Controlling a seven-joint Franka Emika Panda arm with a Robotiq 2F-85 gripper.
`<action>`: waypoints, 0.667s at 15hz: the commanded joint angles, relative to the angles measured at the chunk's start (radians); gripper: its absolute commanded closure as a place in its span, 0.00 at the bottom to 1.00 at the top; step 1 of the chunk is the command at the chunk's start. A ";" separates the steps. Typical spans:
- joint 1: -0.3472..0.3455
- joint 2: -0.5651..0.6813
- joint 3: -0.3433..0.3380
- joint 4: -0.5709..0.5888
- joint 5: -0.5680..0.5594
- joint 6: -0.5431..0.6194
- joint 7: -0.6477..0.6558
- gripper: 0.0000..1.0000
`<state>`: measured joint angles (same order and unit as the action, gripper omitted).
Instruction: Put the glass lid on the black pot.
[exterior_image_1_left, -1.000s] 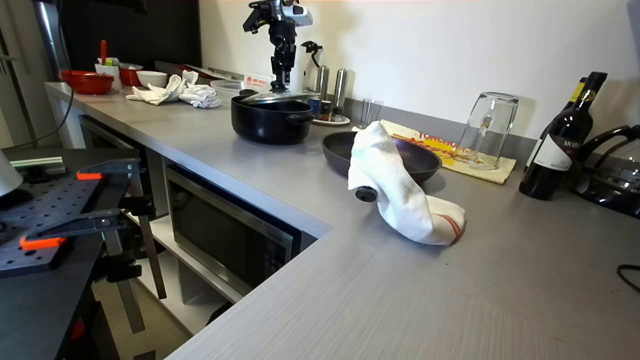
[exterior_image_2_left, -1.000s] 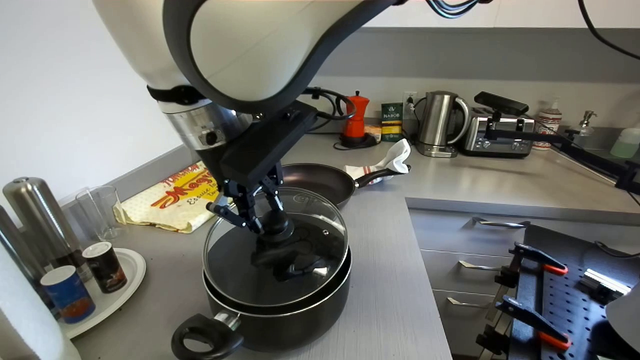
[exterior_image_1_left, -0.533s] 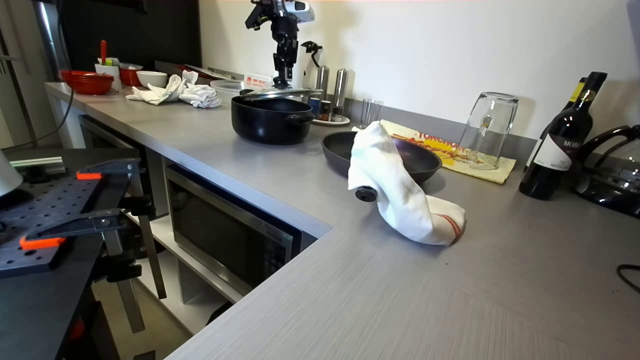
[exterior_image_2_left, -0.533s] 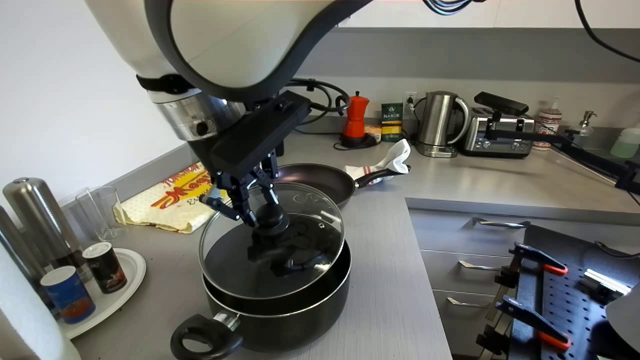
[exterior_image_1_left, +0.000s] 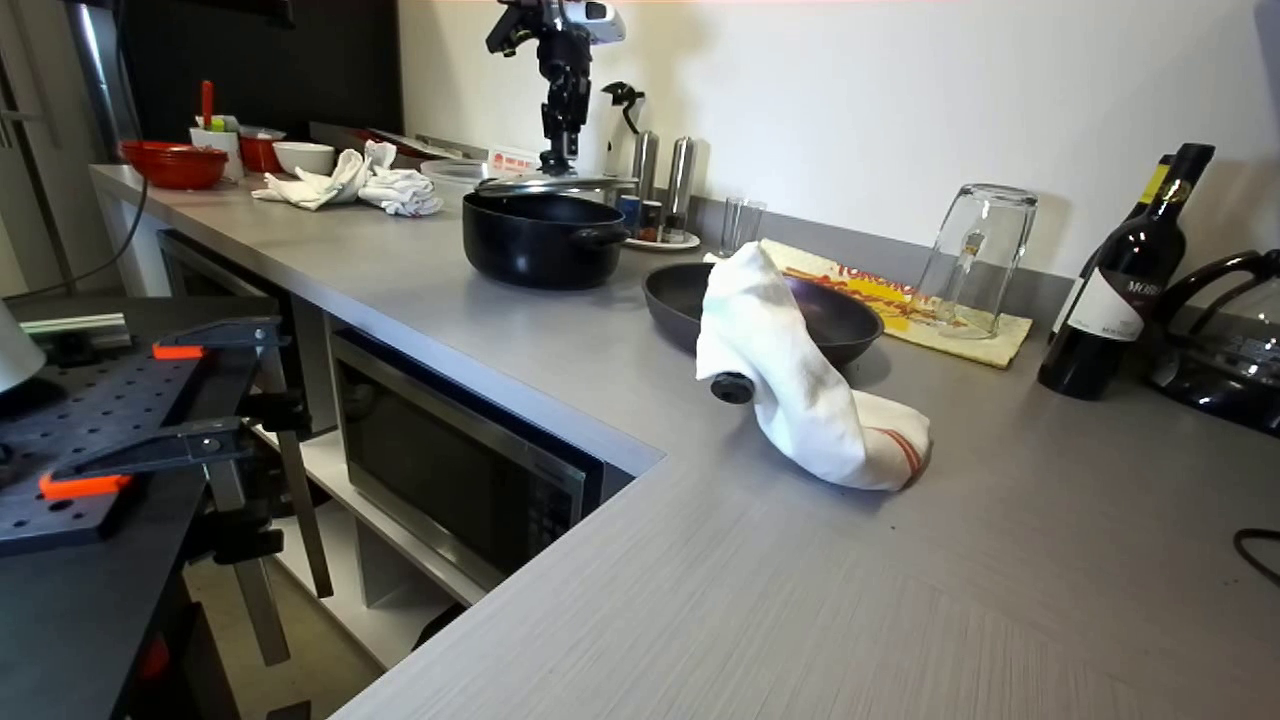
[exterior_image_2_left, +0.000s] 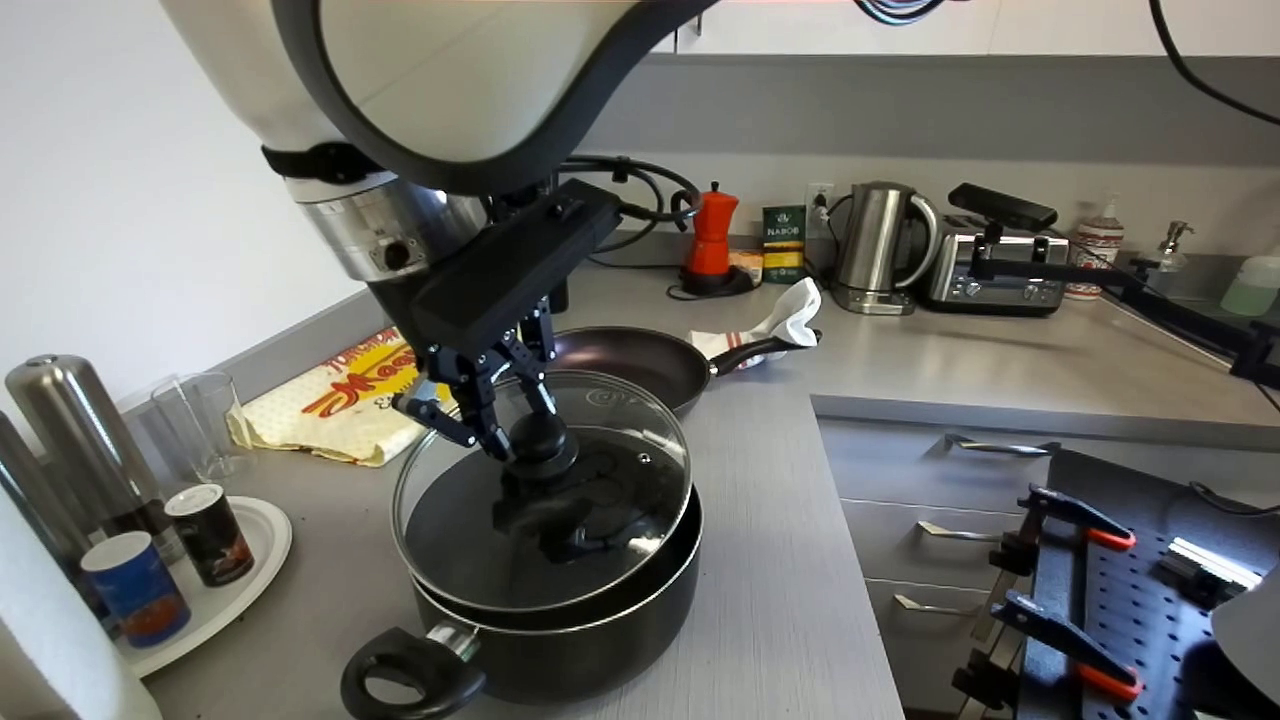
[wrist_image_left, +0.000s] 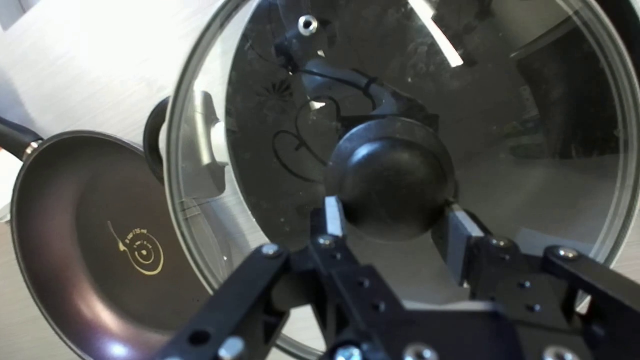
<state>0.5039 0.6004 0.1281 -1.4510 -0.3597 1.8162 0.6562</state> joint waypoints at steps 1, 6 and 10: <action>-0.010 -0.029 0.011 0.010 0.055 -0.023 -0.033 0.77; -0.030 -0.040 0.008 0.001 0.106 -0.015 -0.040 0.77; -0.047 -0.040 0.007 -0.003 0.135 -0.010 -0.046 0.77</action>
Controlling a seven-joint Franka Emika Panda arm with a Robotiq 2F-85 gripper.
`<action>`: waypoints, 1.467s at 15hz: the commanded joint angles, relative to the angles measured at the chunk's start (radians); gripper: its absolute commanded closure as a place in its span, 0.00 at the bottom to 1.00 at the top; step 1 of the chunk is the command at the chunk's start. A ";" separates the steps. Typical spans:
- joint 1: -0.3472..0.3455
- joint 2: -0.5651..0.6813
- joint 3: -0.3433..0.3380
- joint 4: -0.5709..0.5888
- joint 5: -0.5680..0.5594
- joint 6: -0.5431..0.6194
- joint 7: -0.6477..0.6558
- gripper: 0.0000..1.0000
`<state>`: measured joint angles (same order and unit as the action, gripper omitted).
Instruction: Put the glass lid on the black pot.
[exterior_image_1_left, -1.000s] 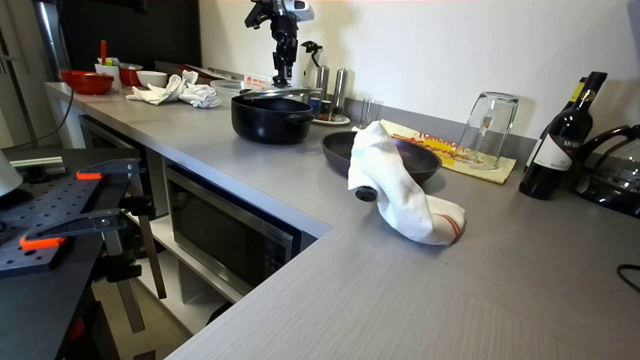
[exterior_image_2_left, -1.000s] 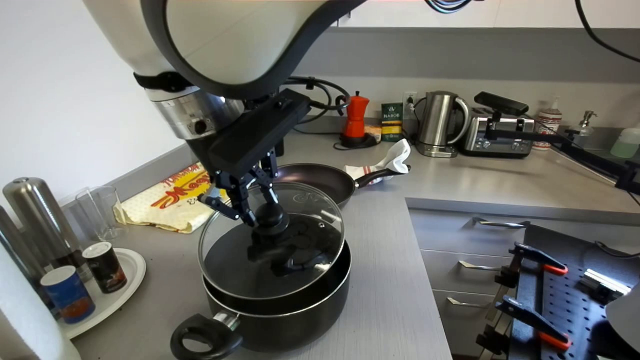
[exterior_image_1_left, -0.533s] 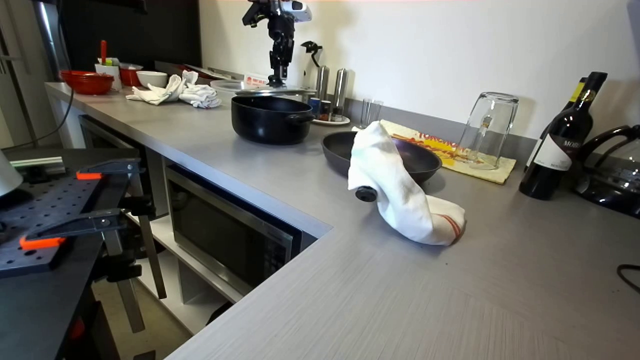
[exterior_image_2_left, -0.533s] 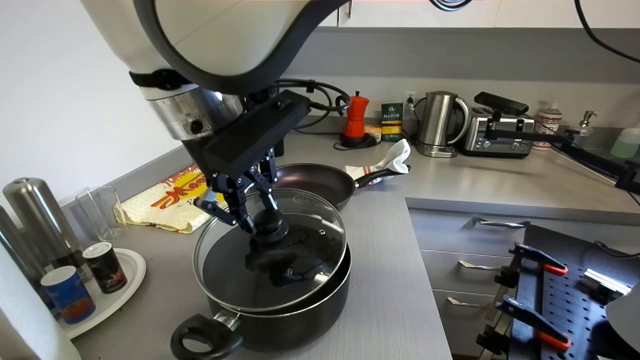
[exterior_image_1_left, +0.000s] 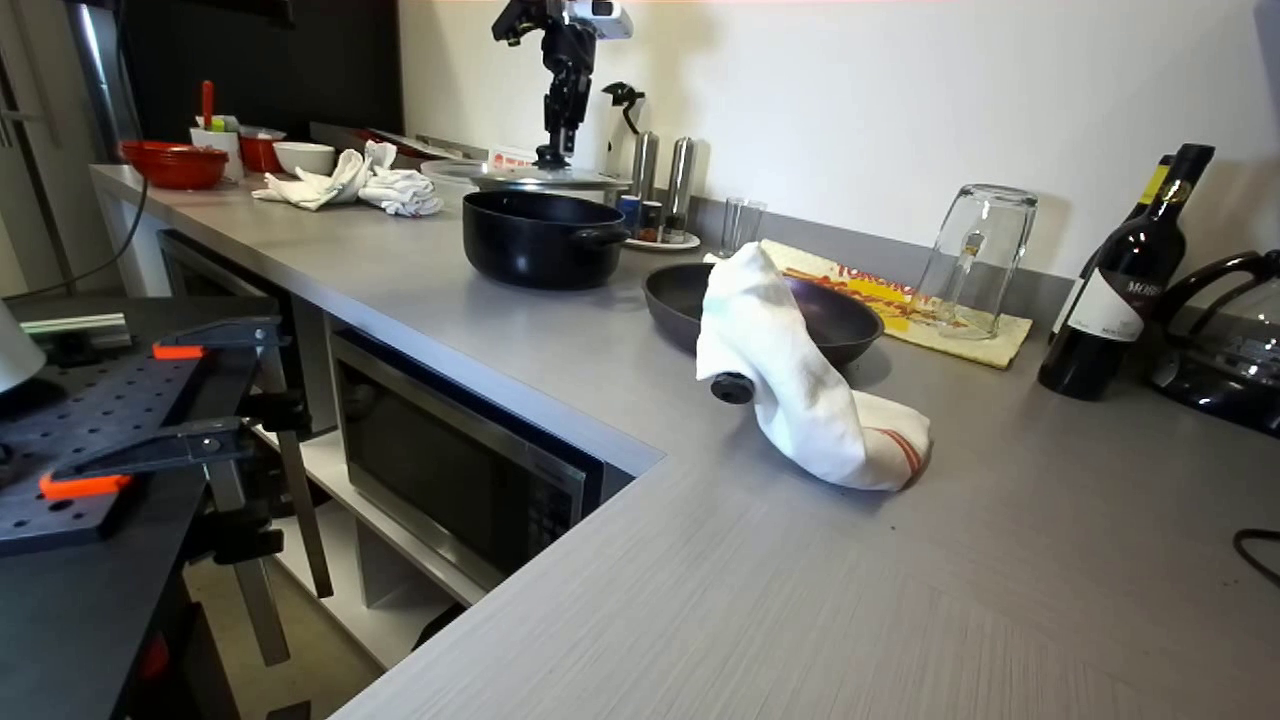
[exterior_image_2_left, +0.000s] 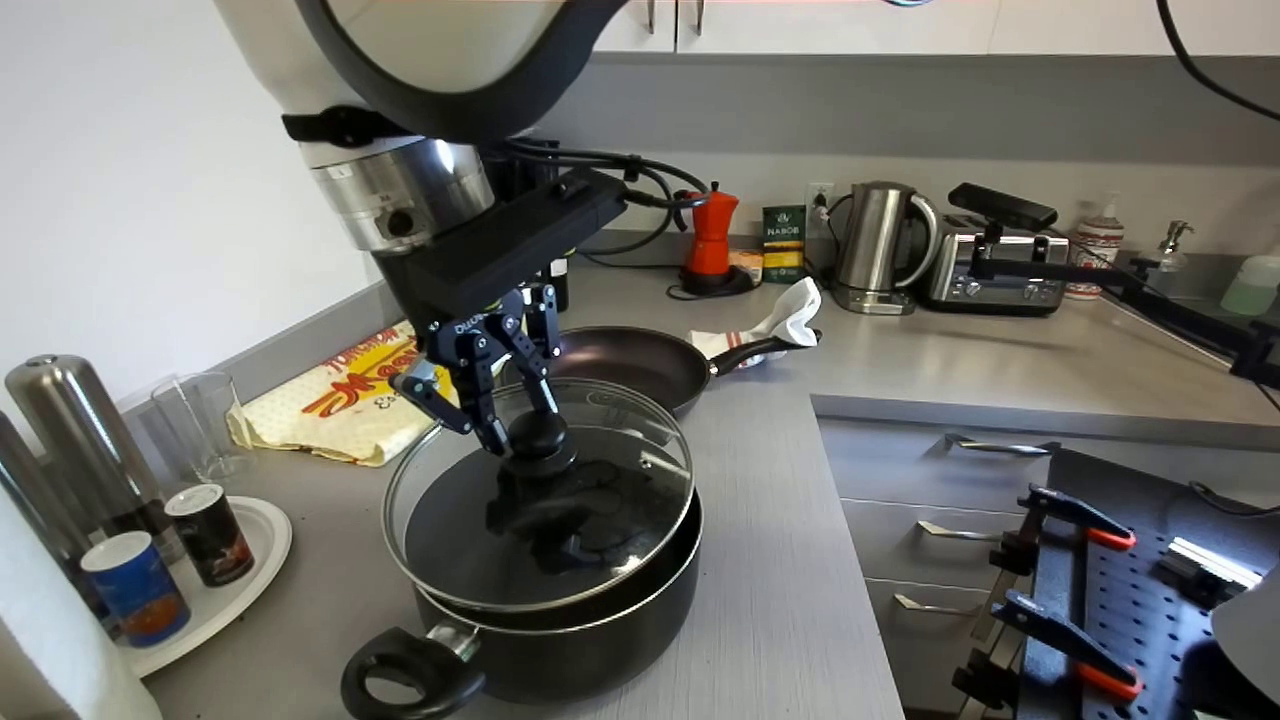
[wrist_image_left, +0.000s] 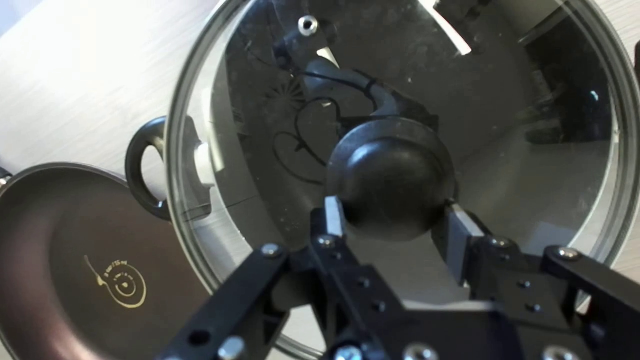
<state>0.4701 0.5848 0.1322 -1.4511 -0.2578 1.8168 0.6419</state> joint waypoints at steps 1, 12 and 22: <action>-0.017 -0.024 0.003 -0.005 0.039 -0.009 -0.034 0.77; -0.017 -0.010 0.006 -0.018 0.060 -0.001 -0.040 0.77; -0.013 0.015 0.009 -0.013 0.062 -0.004 -0.045 0.77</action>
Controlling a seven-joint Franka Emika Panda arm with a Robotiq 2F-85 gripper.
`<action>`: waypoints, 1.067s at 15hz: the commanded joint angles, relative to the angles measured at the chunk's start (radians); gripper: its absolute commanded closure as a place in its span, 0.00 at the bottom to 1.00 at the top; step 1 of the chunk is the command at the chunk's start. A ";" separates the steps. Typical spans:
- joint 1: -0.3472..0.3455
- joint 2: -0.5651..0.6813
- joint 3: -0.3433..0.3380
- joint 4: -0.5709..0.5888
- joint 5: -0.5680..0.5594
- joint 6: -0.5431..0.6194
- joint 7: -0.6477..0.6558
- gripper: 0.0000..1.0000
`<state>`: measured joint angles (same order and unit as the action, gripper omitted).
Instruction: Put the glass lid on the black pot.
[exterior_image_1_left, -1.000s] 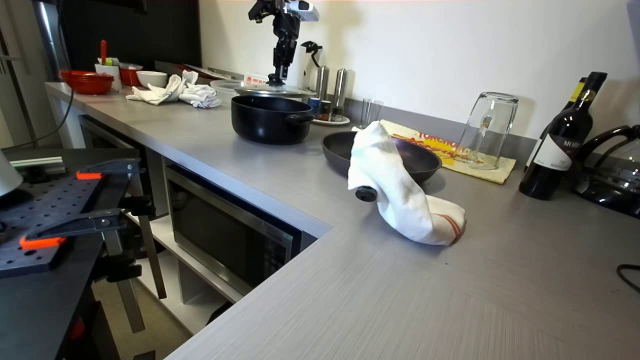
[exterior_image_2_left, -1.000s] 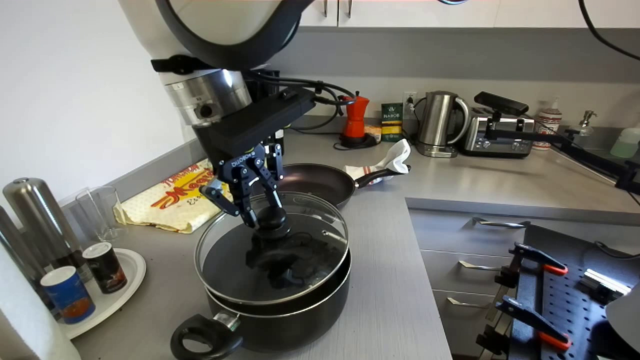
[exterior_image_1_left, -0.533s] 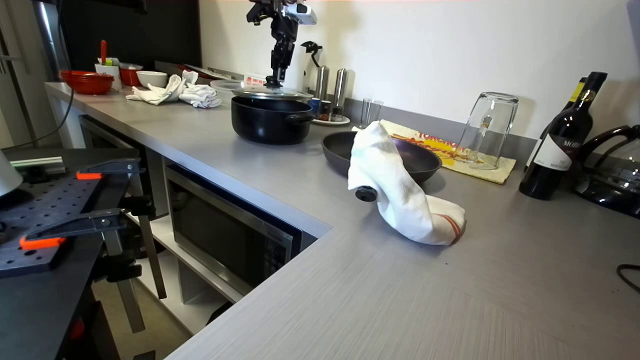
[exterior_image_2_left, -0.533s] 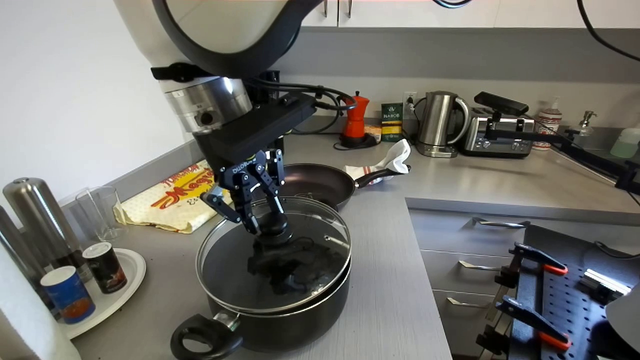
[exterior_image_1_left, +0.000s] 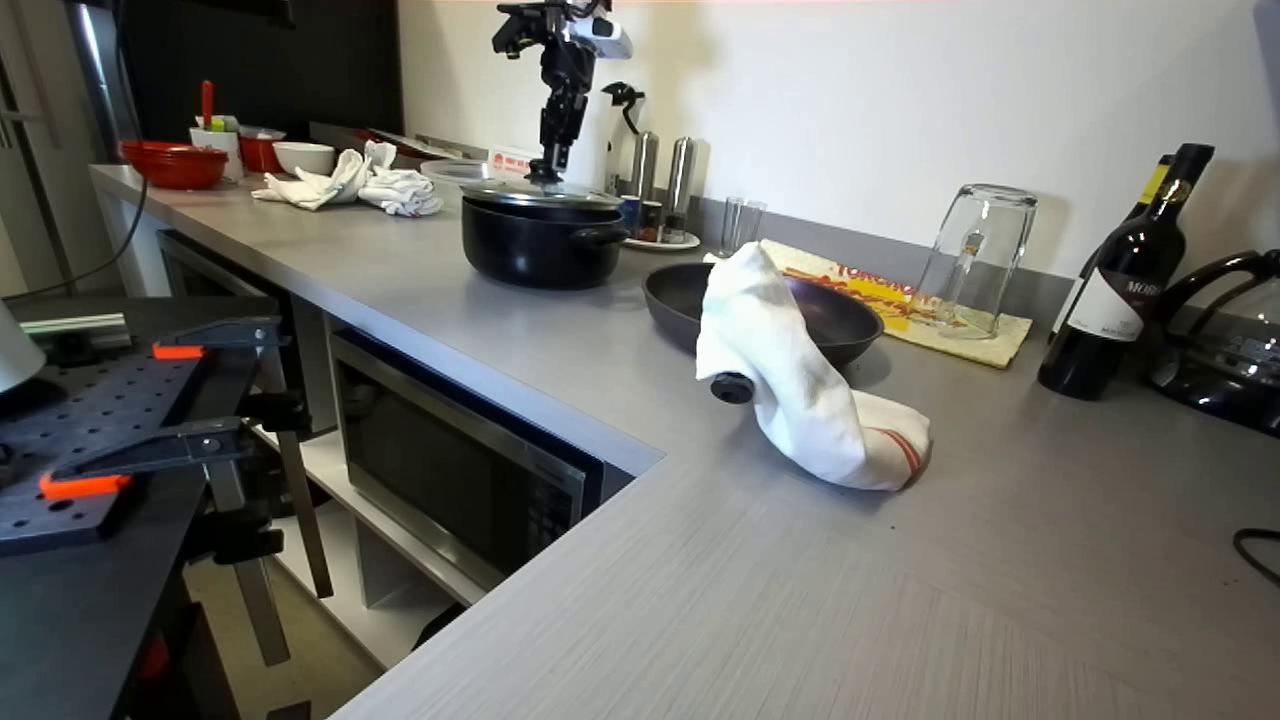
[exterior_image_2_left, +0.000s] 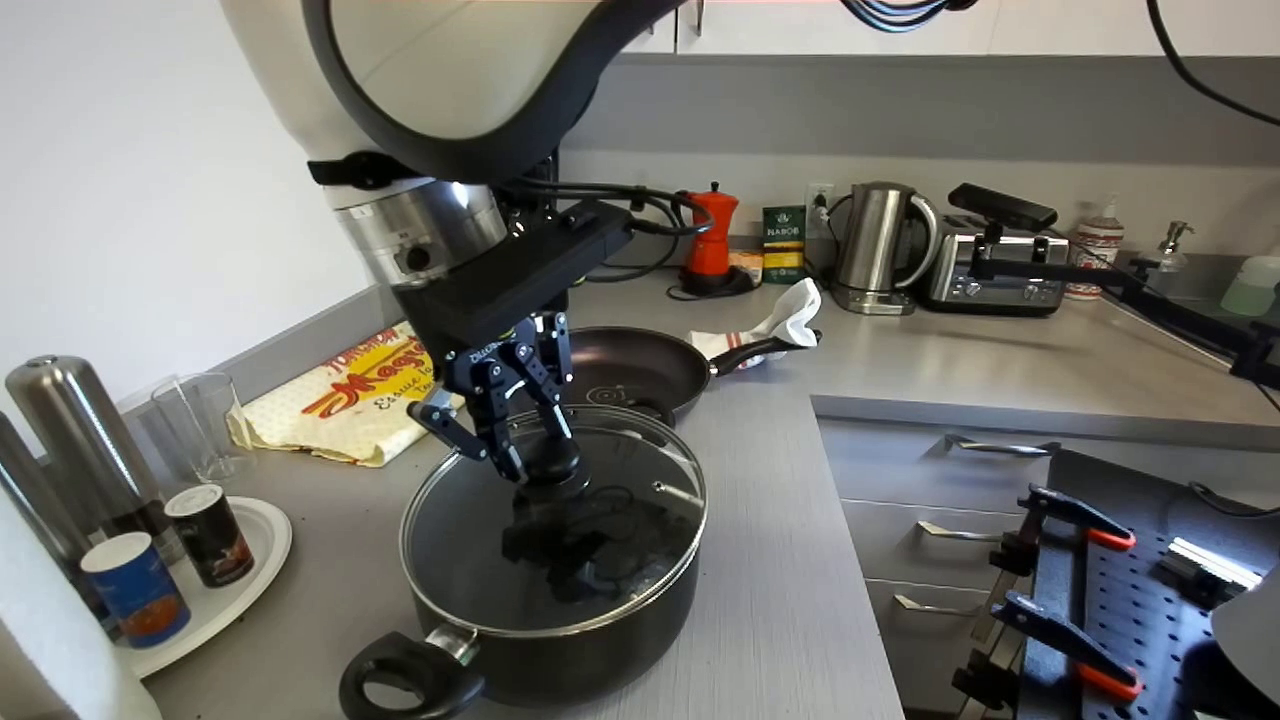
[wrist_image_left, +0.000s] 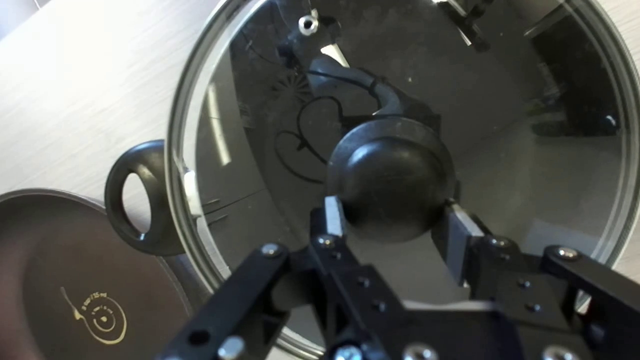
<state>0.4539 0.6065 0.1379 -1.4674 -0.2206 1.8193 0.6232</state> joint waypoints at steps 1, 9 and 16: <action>0.005 -0.005 0.004 0.005 0.025 -0.006 -0.027 0.77; 0.018 0.003 0.011 0.009 0.023 -0.010 -0.037 0.26; 0.021 -0.004 0.011 0.004 0.020 -0.009 -0.037 0.00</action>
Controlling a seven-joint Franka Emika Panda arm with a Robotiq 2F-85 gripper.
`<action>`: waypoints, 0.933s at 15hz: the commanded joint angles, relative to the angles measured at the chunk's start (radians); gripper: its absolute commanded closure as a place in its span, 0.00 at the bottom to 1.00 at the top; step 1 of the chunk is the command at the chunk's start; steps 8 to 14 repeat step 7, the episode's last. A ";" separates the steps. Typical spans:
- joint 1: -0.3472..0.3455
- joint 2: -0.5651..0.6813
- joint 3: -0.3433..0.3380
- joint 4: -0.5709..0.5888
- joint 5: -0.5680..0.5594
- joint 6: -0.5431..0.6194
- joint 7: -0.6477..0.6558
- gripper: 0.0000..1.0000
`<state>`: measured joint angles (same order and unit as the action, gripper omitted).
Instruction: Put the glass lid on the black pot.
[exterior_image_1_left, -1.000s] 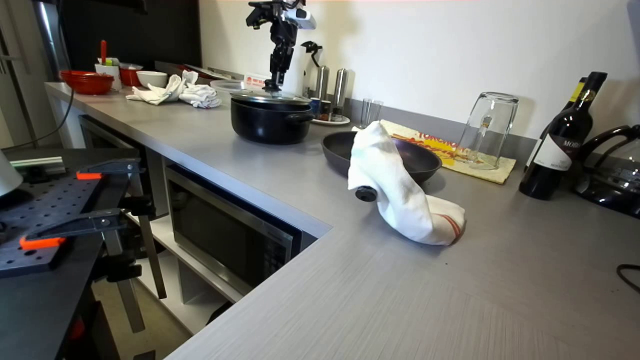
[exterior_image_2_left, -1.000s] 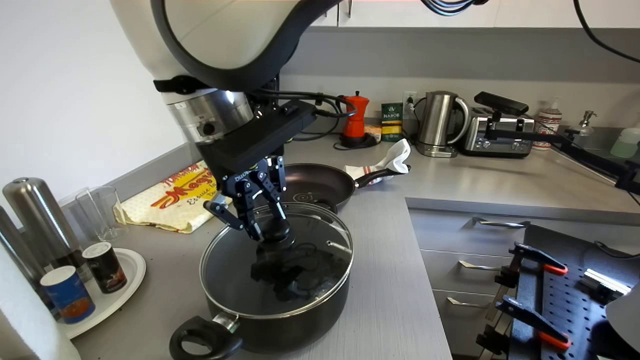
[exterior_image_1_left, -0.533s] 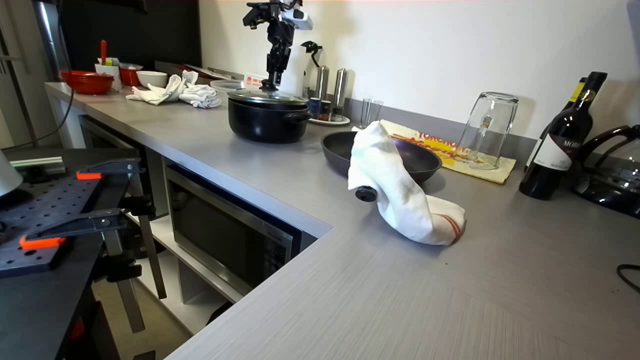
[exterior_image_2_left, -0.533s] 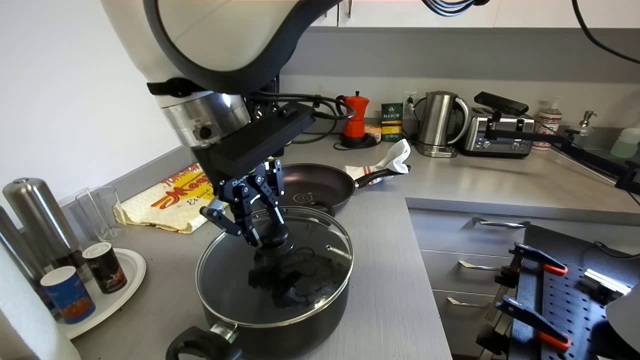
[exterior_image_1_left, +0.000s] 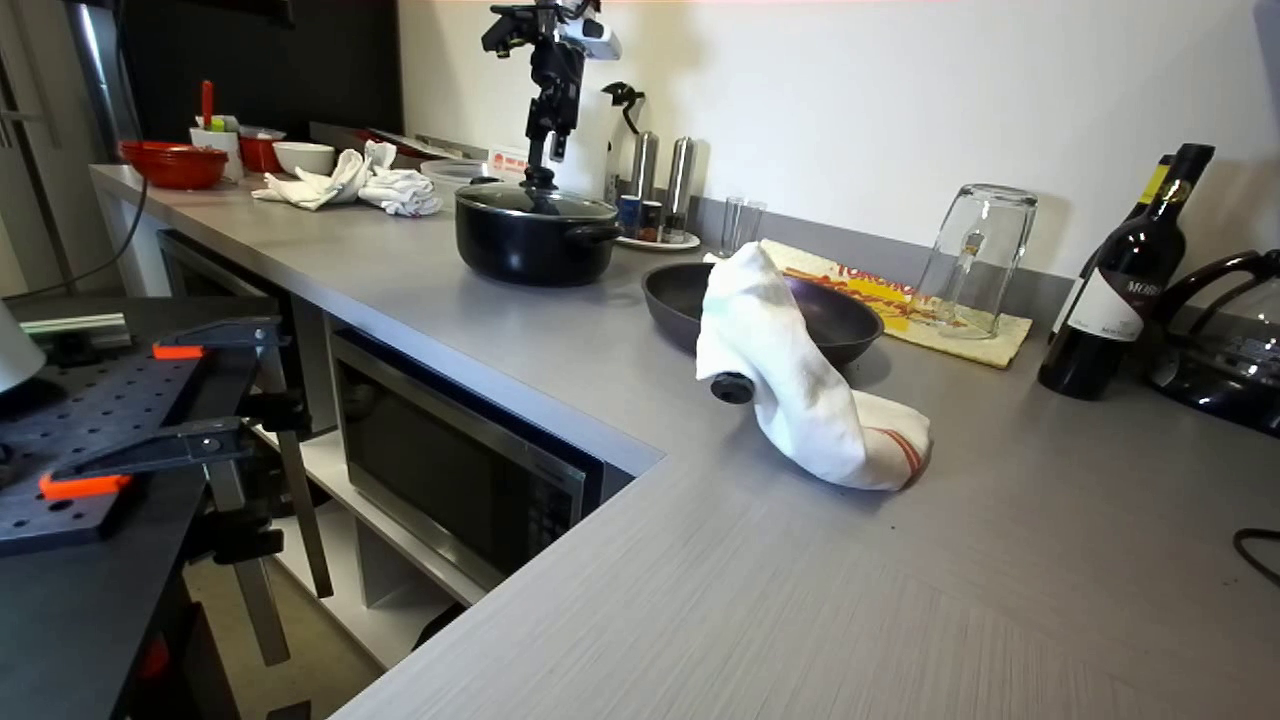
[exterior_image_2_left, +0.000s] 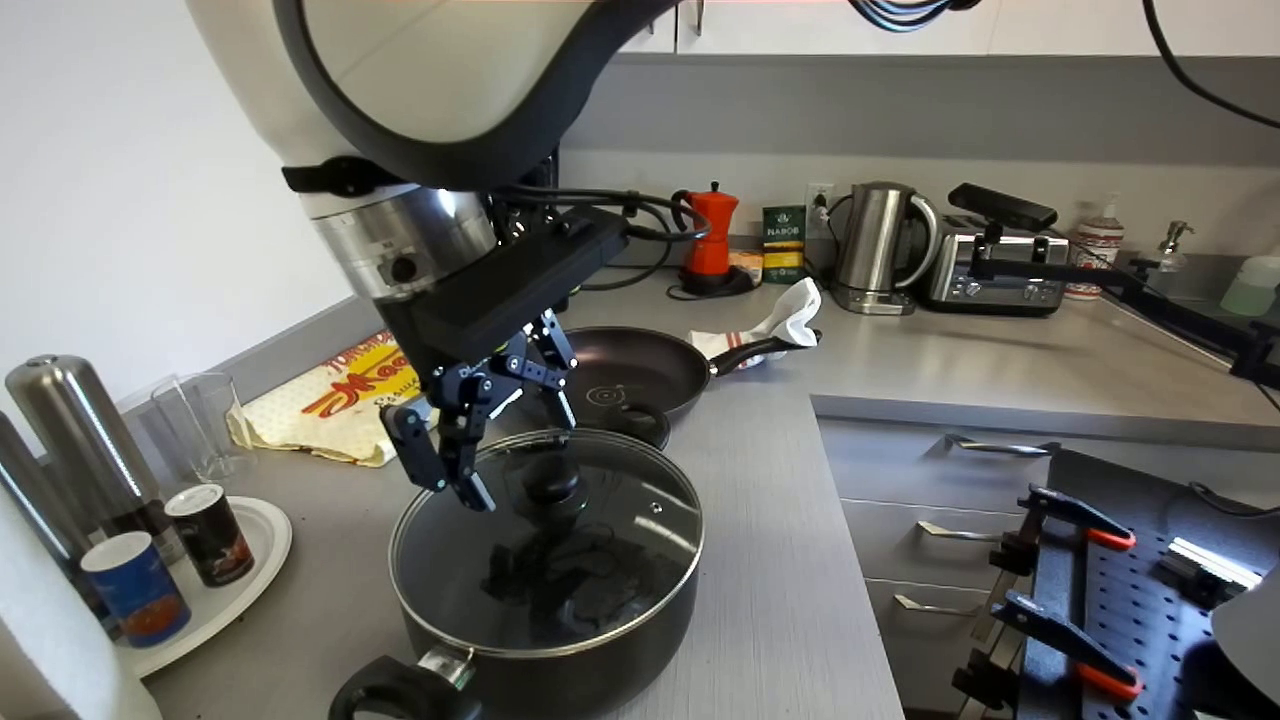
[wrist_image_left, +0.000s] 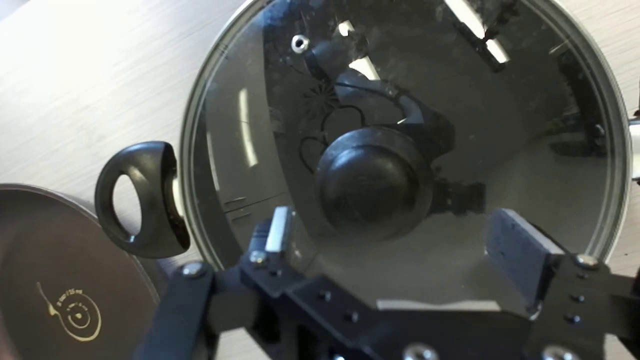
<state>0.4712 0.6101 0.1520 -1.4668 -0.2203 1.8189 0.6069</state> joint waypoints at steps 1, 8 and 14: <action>0.004 -0.008 -0.004 0.002 0.019 -0.009 -0.020 0.00; 0.010 0.002 -0.013 0.007 0.006 -0.003 -0.003 0.00; 0.010 0.002 -0.013 0.007 0.006 -0.003 -0.003 0.00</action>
